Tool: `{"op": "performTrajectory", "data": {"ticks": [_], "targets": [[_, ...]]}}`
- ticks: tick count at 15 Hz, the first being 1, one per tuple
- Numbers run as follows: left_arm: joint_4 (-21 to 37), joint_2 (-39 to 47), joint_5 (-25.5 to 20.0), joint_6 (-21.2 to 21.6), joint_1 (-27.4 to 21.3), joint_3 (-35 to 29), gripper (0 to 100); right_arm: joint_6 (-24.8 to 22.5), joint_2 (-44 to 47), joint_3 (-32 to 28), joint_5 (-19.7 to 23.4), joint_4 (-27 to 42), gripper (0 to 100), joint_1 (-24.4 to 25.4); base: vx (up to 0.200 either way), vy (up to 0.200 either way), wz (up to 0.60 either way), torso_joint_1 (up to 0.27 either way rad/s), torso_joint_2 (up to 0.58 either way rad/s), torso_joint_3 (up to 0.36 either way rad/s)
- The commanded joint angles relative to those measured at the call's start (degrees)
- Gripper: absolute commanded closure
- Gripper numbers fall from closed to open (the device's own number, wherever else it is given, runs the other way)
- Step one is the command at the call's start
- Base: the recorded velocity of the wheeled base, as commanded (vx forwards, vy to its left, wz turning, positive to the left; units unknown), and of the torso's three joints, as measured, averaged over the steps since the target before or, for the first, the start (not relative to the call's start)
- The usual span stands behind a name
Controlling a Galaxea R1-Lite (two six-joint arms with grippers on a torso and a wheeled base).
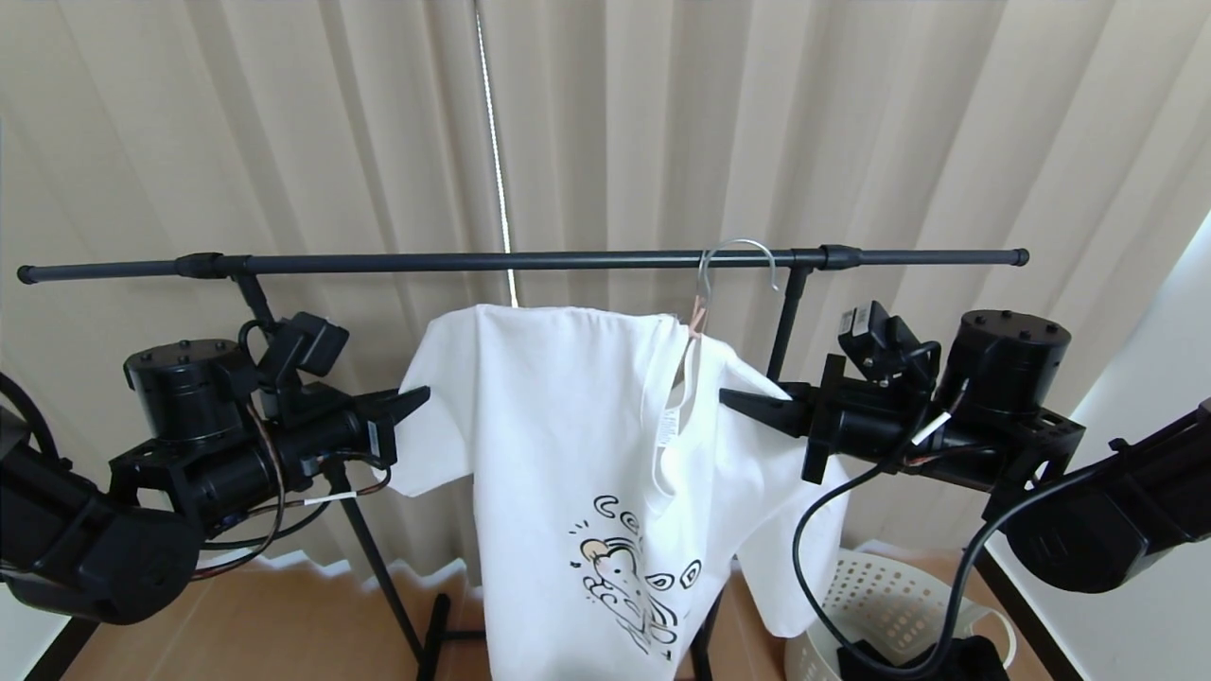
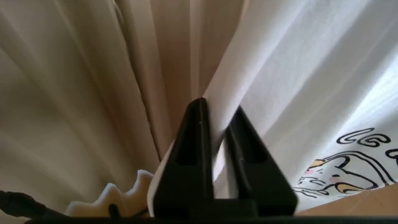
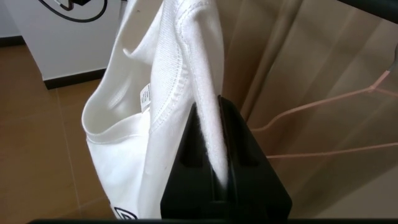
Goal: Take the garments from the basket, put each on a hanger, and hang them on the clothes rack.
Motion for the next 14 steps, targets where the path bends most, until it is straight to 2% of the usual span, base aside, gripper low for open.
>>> {"op": "performTrajectory", "data": {"ticks": [1,6,14], "targets": [[0.0,0.3,0.0,0.1,0.7,-0.4,100,0.0,0.0,-0.2,0.0,0.0,100,0.0,0.000,0.000,0.00,0.000,0.00,0.000],[0.0,0.2,2.5,0.4,1.5,-0.7,100,0.3,0.1,-0.6,0.1,0.0,100,-0.6,0.000,0.000,0.00,0.000,0.00,0.000],[0.0,0.5,2.6,0.3,2.2,-1.5,100,0.4,0.0,-2.0,1.9,0.0,100,-3.5,0.000,0.000,0.00,0.000,0.00,0.000]]}}
